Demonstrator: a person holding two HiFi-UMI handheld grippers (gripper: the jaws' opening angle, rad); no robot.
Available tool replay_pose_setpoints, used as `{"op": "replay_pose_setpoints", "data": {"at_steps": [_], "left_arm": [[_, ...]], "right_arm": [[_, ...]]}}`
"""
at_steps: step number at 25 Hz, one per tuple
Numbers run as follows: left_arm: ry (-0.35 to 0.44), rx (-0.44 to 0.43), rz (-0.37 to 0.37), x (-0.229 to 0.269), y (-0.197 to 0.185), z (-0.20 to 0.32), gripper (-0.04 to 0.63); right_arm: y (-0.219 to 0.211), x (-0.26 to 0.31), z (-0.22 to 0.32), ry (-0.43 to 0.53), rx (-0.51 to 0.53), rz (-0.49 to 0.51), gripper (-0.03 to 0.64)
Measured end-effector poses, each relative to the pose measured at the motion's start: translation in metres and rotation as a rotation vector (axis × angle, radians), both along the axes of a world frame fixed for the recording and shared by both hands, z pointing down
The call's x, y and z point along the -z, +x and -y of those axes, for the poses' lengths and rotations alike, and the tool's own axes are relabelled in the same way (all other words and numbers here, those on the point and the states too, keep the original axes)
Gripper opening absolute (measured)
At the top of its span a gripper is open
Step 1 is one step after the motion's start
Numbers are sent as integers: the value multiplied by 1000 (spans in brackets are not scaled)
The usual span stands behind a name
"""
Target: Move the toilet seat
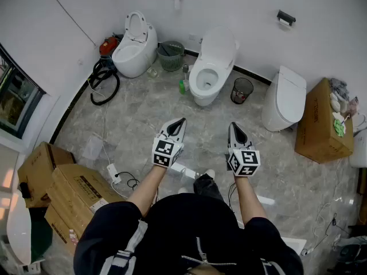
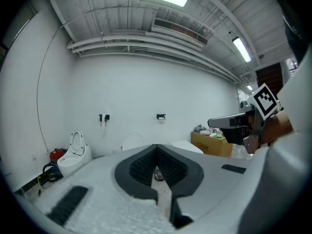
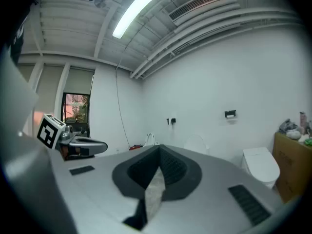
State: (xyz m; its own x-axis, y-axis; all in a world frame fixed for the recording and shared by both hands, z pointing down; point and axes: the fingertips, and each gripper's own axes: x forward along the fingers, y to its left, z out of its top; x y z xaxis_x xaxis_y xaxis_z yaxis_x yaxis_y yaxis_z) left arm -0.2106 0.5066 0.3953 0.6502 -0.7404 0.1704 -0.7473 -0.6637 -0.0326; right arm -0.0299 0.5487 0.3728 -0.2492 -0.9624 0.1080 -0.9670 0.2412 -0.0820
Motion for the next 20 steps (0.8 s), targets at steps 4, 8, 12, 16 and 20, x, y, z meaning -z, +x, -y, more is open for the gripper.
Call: {"op": "replay_pose_setpoints", "data": {"at_steps": [4,8,12,16,20], "left_arm": [[2,16,-12,-6,-12,-9,3],[0,9,-27,-10,-21,-17,3],[3,15,-19,-11,-27,-20,3],[-12,24,-20,-14,-35,-12,3],[-13,29,-30,-16,-33,10,3]], "right_arm": [[-6,7,-12,34,25,-4,2],[-10,5,-21,30,20,-20,2],[-16,-4,-25,-5,25,33,3],[-24,-10,-21,-23,37,34,3],[-27,-11,-2,-9,56,-26,3]]}}
